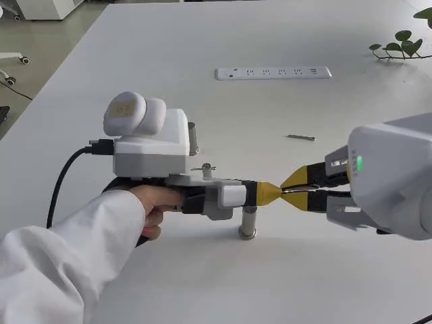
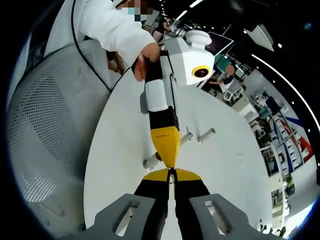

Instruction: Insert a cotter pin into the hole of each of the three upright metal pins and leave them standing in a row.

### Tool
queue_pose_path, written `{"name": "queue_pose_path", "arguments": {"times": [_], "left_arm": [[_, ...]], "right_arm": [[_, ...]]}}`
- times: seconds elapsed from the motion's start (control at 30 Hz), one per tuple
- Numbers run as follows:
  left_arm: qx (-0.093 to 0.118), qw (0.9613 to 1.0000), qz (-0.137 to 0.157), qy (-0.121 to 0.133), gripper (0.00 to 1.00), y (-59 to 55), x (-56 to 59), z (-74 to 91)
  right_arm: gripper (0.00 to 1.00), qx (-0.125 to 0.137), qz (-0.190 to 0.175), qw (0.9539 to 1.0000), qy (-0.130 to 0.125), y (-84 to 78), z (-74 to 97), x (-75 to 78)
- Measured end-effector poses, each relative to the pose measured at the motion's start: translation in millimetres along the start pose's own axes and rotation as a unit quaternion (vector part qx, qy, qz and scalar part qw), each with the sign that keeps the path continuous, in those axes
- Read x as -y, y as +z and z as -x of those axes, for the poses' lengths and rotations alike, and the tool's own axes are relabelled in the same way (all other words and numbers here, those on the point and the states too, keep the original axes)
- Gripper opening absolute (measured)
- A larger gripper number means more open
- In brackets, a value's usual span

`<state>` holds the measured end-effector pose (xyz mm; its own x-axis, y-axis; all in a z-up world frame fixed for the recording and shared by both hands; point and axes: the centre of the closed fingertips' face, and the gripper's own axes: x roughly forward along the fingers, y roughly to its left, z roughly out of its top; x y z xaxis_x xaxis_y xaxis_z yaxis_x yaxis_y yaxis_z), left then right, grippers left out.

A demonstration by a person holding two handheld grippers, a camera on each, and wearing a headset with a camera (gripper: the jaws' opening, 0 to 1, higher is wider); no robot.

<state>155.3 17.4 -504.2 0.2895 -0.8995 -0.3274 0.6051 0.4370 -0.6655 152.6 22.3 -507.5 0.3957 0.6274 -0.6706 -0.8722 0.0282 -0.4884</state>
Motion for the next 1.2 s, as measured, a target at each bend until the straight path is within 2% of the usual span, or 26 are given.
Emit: {"name": "queue_pose_path", "arguments": {"times": [0.33,0.53,0.63,0.7,0.8,0.87,0.93,0.97,1.03,1.07,1.1,1.13,1.2], "left_arm": [[-0.002,1.0,0.0,0.002,0.0,-1.2,-1.4,2.0],[0.001,1.0,-0.004,0.006,0.0,0.6,-3.7,6.1],[0.0,0.9997,-0.023,0.007,0.0,0.2,-3.3,8.8],[-0.005,0.9983,-0.058,0.006,0.0,-0.9,-3.5,11.4],[-0.002,0.9944,-0.105,-0.001,0.0,1.1,0.1,16.2],[-0.005,0.9911,-0.133,-0.006,0.0,0.8,3.1,18.5],[-0.019,0.9883,-0.151,-0.013,0.0,-3.3,6.4,20.3],[-0.026,0.9853,-0.168,-0.012,0.0,-5.1,5.9,20.9],[-0.03,0.9785,-0.203,-0.017,0.0,-7.2,8.3,21.2],[-0.031,0.9771,-0.21,-0.019,0.0,-7.8,9.4,21.3],[-0.031,0.9759,-0.215,-0.02,0.0,-8.6,10.2,21.4],[-0.032,0.973,-0.227,-0.023,0.0,-9.9,11.4,21.4],[-0.034,0.9702,-0.238,-0.027,0.0,-12.0,12.1,21.3]], "right_arm": [[0.0,0.005,-0.011,0.9999,0.003,-1.1,-1.4,-2.9],[0.08,0.007,-0.021,0.9997,-0.005,-3.7,-0.4,-0.6],[0.09,0.01,-0.05,0.9987,0.005,-7.3,0.0,-2.5],[0.13,0.013,-0.083,0.9964,0.015,-11.4,-0.1,-5.3],[0.15,0.03,-0.137,0.9898,0.023,-13.0,1.3,-6.3],[0.14,0.05,-0.178,0.9823,0.027,-12.1,2.3,-4.1],[0.14,0.074,-0.213,0.9736,0.036,-7.4,3.6,-2.9],[0.14,0.082,-0.226,0.9699,0.039,-5.6,4.0,-2.1],[0.14,0.099,-0.246,0.9628,0.051,-0.6,5.3,-2.2],[0.14,0.106,-0.257,0.9588,0.059,2.3,6.0,-3.7],[0.14,0.108,-0.259,0.9577,0.063,2.7,6.0,-3.9],[0.14,0.111,-0.264,0.9556,0.07,4.3,6.2,-6.0],[0.14,0.111,-0.274,0.9503,0.097,5.9,5.4,-15.1]]}}
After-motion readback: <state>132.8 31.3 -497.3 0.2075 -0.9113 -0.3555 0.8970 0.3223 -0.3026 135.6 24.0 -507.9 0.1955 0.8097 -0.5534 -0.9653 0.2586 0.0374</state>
